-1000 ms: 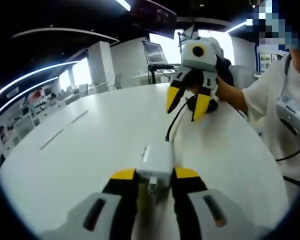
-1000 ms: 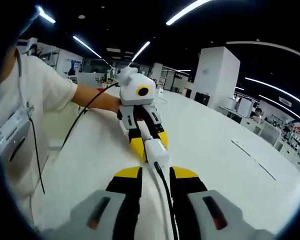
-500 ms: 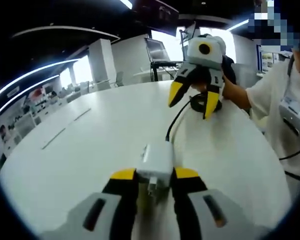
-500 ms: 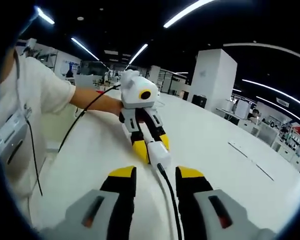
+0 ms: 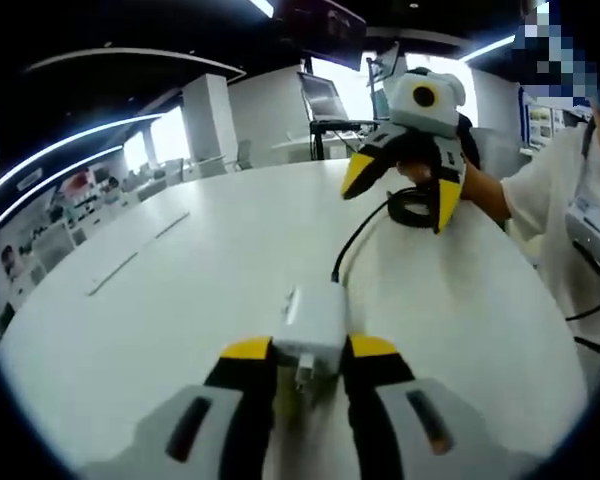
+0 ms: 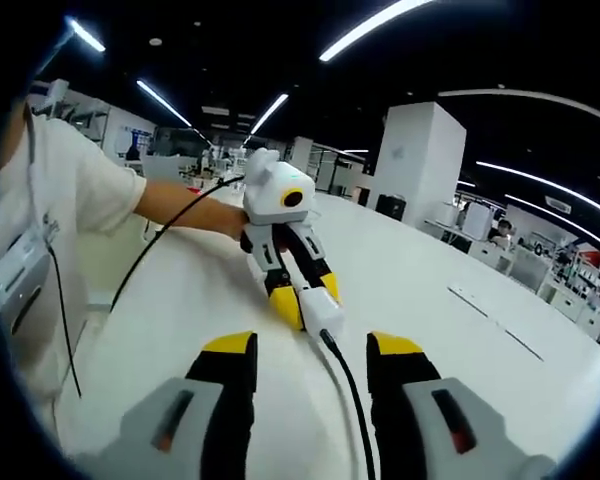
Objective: Plug the desk Type‑C cable into the charger adapter.
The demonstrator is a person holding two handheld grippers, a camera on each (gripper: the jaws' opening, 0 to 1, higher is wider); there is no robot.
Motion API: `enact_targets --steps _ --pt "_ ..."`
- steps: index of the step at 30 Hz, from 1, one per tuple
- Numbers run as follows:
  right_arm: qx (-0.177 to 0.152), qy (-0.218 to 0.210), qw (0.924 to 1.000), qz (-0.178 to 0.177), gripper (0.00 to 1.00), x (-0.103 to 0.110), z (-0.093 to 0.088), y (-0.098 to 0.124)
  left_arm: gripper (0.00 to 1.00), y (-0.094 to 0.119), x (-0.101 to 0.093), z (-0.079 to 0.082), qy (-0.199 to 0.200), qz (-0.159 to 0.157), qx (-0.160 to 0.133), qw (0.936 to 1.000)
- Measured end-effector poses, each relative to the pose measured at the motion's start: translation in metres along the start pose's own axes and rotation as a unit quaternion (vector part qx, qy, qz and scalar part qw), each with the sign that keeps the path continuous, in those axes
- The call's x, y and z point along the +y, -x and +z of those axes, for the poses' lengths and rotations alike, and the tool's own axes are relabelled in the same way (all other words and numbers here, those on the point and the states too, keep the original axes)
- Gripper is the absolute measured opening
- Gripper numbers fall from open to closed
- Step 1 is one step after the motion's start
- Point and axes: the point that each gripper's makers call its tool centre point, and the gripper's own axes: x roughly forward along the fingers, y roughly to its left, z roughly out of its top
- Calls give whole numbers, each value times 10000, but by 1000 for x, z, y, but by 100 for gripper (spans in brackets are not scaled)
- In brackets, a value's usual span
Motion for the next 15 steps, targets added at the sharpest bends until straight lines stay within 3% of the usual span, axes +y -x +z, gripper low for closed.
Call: enact_targets --steps 15 --pt "-35 -24 10000 -45 45 -3 0 2 26 -9 23 1 74 167 97 9998"
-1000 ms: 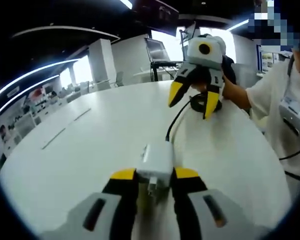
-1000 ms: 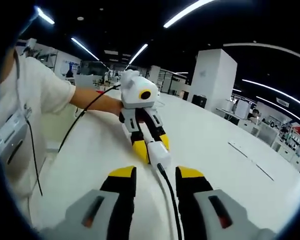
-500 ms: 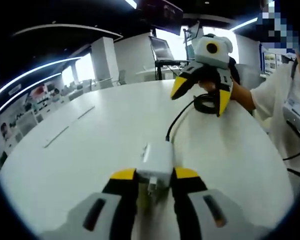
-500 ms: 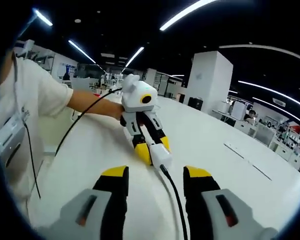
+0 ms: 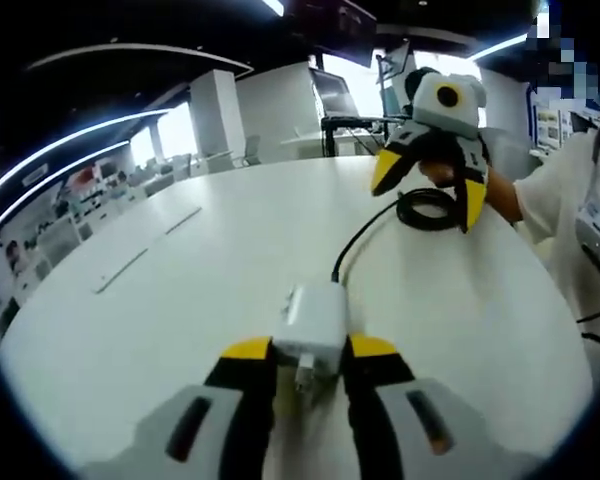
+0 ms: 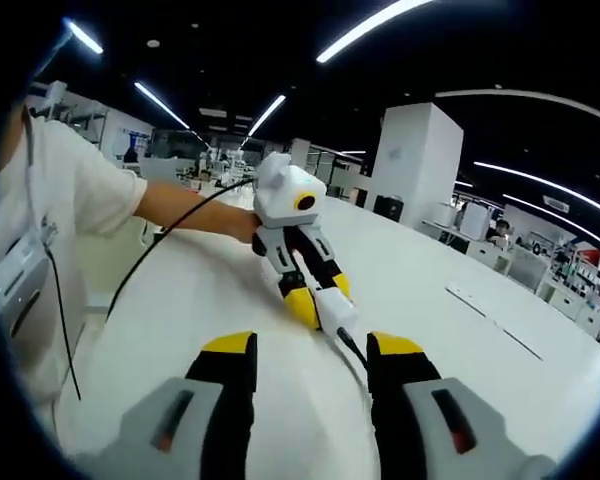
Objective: Plug the desk Type‑C cable into the charger adapter.
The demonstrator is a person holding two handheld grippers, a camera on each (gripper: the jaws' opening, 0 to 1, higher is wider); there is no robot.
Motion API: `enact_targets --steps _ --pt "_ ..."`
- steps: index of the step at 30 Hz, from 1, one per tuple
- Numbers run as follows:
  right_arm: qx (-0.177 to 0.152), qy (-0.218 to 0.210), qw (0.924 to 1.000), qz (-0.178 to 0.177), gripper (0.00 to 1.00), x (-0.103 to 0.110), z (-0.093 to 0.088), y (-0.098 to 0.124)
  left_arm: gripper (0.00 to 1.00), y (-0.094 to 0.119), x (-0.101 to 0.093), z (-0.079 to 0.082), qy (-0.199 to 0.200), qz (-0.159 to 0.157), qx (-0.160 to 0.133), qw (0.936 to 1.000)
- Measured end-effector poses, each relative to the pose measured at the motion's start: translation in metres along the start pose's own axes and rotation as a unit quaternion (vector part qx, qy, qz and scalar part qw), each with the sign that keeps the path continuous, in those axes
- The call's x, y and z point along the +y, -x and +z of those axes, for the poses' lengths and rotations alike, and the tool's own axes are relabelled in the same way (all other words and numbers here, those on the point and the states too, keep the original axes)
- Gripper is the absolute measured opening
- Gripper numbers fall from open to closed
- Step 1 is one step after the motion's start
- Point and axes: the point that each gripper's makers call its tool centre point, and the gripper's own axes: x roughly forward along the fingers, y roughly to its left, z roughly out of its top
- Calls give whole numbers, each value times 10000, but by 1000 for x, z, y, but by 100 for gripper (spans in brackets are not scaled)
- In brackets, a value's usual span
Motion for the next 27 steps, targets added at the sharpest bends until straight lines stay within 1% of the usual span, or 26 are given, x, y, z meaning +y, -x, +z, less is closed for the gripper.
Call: enact_targets --steps 4,10,20,27 --pt "1 19 10000 -11 45 -1 0 2 26 -4 5 1 26 31 -1 10000" --pt "-80 -4 10000 -58 45 -3 3 5 26 -9 12 2 67 80 9 9999" --pt "-64 -10 9999 -79 45 -3 2 4 26 -14 23 3 93 145 41 9998" --pt "-58 -34 9999 -107 45 -4 1 3 26 -16 37 2 148 203 26 9997"
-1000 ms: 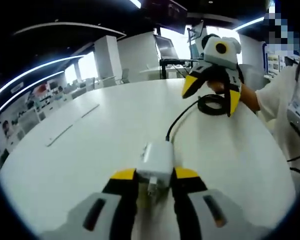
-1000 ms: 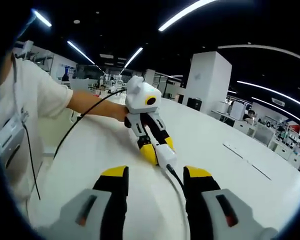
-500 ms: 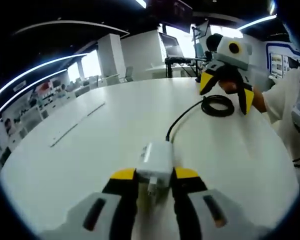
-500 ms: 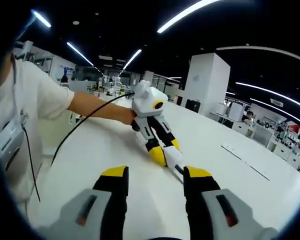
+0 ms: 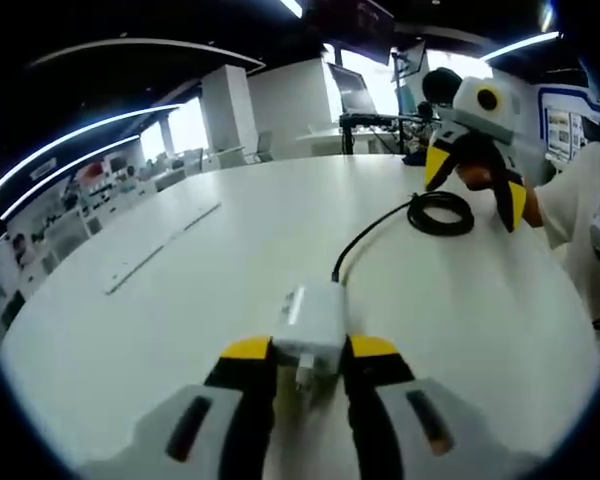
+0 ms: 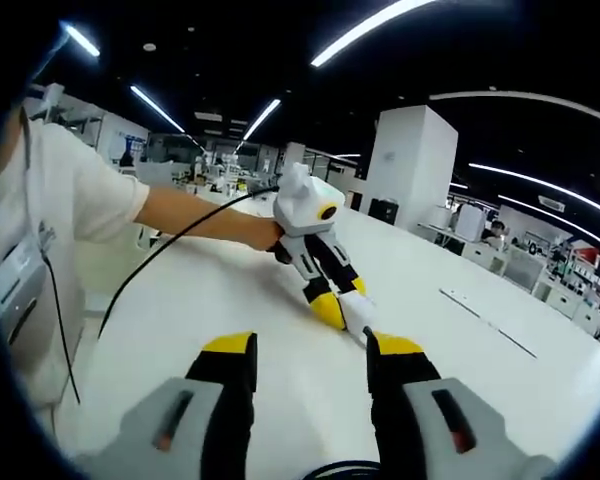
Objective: Plug the desk Type‑C cable into the charger adapter.
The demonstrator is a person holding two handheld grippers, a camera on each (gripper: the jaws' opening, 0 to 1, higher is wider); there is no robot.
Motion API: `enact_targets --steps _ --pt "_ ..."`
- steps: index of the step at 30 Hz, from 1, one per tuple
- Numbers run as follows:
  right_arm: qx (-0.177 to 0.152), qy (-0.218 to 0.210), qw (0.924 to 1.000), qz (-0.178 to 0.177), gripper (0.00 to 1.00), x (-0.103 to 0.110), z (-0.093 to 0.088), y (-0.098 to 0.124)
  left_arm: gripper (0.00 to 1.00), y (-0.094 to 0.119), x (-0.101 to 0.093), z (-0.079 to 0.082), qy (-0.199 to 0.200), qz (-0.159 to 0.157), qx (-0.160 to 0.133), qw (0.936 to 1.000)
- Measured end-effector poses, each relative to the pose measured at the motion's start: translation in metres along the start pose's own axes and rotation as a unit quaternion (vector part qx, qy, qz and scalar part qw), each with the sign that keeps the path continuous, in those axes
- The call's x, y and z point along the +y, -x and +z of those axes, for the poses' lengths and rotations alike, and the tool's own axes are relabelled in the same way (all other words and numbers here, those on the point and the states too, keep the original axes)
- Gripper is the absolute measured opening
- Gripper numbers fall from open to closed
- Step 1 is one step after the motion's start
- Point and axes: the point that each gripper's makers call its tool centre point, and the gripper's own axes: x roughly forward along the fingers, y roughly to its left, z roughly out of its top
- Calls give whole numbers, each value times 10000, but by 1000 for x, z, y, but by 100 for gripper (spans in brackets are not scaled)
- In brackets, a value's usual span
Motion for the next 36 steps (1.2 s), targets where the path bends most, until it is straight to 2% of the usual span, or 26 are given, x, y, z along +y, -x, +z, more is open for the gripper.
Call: enact_targets --steps 17,29,36 --pt "33 23 10000 -19 44 -1 -1 -1 26 -8 21 1 45 91 22 9999" --pt "7 23 10000 -46 44 2 -4 4 26 -11 18 -2 64 147 38 9999" --pt "-11 11 10000 -54 44 3 -4 6 26 -14 25 -2 52 226 93 9997"
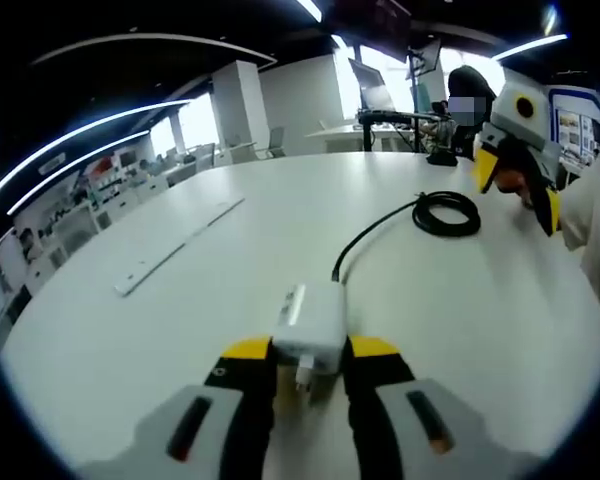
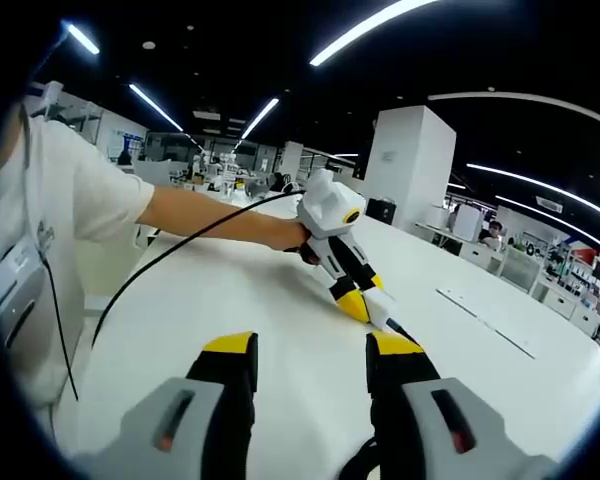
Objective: Plug the desk Type‑C cable into the charger adapter.
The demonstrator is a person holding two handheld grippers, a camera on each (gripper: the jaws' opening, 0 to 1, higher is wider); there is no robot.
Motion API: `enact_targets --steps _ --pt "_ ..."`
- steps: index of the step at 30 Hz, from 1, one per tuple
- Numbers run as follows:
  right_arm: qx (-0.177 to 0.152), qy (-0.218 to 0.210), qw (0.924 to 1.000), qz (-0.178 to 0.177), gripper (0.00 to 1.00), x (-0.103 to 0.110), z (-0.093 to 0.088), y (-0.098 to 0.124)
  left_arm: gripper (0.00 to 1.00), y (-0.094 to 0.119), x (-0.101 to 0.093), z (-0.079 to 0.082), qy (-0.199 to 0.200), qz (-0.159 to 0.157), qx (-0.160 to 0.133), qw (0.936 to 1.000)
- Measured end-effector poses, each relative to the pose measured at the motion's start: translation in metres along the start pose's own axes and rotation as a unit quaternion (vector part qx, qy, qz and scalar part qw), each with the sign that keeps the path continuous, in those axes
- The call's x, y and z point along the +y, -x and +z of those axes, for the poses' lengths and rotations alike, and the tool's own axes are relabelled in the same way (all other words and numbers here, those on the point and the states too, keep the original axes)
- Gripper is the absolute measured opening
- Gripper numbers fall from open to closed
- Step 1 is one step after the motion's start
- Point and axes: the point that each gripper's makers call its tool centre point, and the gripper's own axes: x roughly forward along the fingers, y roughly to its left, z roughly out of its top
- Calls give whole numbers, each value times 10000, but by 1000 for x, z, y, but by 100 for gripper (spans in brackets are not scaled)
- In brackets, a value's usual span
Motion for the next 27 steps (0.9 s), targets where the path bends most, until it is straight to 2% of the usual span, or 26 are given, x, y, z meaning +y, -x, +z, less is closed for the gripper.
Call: enact_targets --steps 27 --pt "-41 -28 10000 -9 44 -2 3 0 26 -12 41 2 206 285 73 9994"
